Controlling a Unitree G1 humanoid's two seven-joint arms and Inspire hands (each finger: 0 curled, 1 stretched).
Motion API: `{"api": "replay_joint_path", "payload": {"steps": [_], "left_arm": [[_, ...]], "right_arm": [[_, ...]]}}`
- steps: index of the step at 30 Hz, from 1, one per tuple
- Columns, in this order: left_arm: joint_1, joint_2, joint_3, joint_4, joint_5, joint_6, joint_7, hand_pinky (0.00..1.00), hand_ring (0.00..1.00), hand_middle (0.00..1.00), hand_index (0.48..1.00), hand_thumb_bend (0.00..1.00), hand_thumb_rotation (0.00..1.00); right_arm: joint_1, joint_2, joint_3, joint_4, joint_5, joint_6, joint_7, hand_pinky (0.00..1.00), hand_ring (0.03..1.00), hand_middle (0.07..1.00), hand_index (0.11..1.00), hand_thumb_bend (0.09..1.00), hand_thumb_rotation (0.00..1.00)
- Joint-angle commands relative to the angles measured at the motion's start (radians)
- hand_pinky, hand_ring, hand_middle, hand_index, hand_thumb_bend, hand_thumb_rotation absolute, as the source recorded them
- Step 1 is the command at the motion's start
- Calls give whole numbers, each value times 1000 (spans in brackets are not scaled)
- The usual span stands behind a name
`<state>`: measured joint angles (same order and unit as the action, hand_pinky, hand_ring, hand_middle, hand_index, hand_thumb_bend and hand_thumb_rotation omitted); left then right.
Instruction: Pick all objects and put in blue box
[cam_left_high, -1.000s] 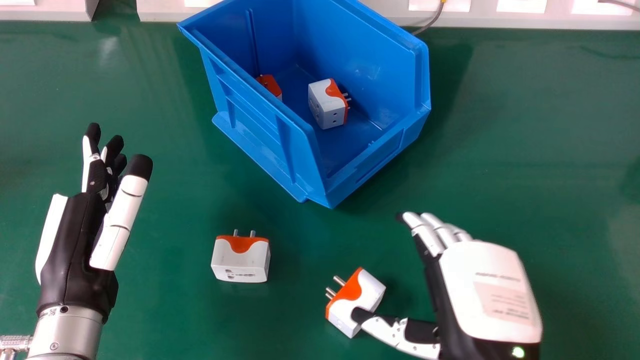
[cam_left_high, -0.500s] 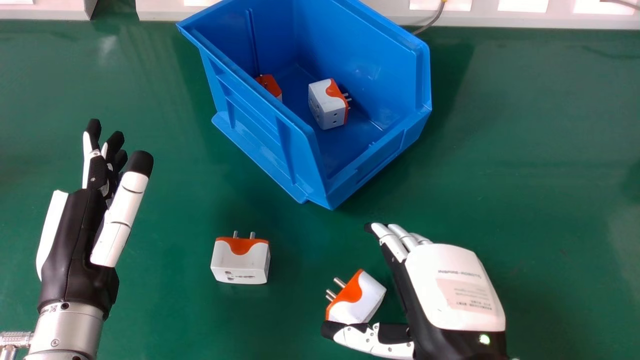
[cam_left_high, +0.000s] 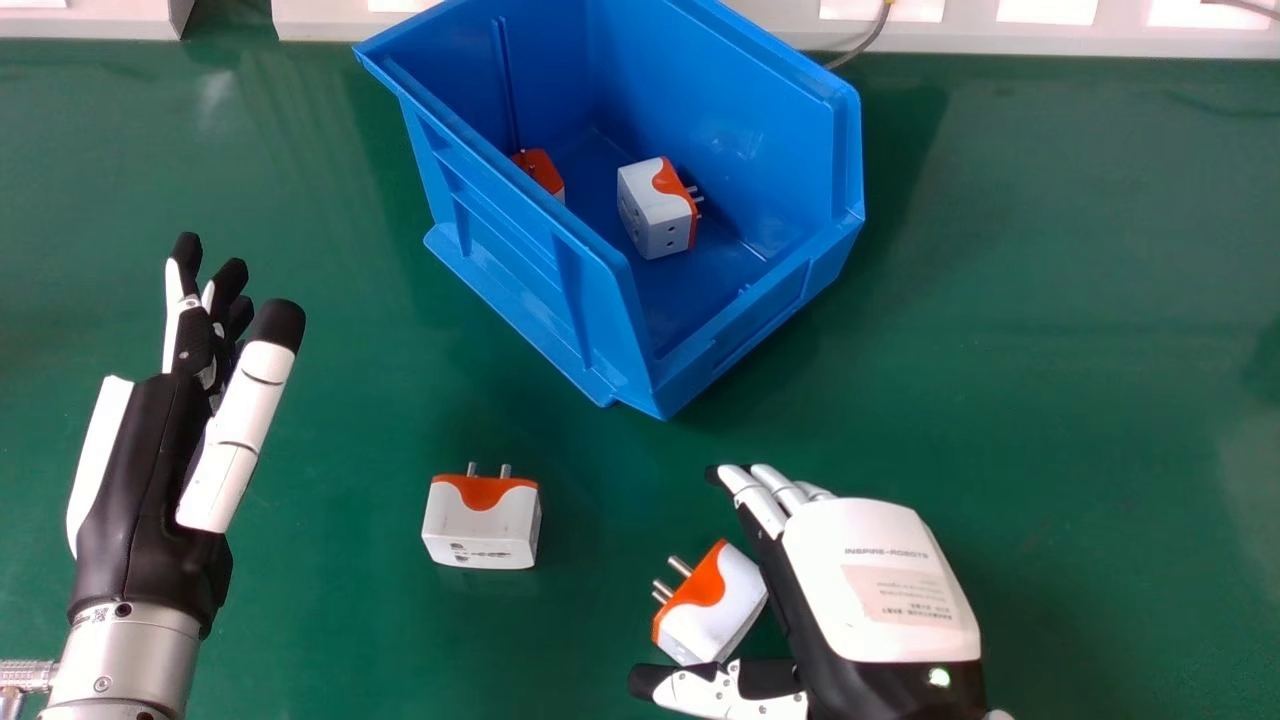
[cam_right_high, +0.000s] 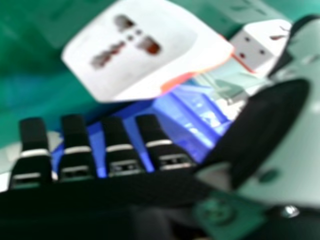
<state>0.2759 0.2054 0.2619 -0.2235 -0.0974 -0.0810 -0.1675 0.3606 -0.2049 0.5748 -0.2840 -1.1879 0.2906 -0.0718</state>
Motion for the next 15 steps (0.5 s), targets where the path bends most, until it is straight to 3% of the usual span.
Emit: {"api": "replay_joint_path", "payload": {"steps": [1,15], "left_arm": [[6,9,9,-35,-3,-2,4,1000,1000,1000,1000,736,861],[14,12,15,-68,-1,28,7,1000,1000,1000,1000,759,862]], "right_arm": [[-13,3,7,4,-12,-5,-4,760,831,875,870,622,587],[-57,8,26,61,-30,33,37,745,826,866,858,605,493]]}}
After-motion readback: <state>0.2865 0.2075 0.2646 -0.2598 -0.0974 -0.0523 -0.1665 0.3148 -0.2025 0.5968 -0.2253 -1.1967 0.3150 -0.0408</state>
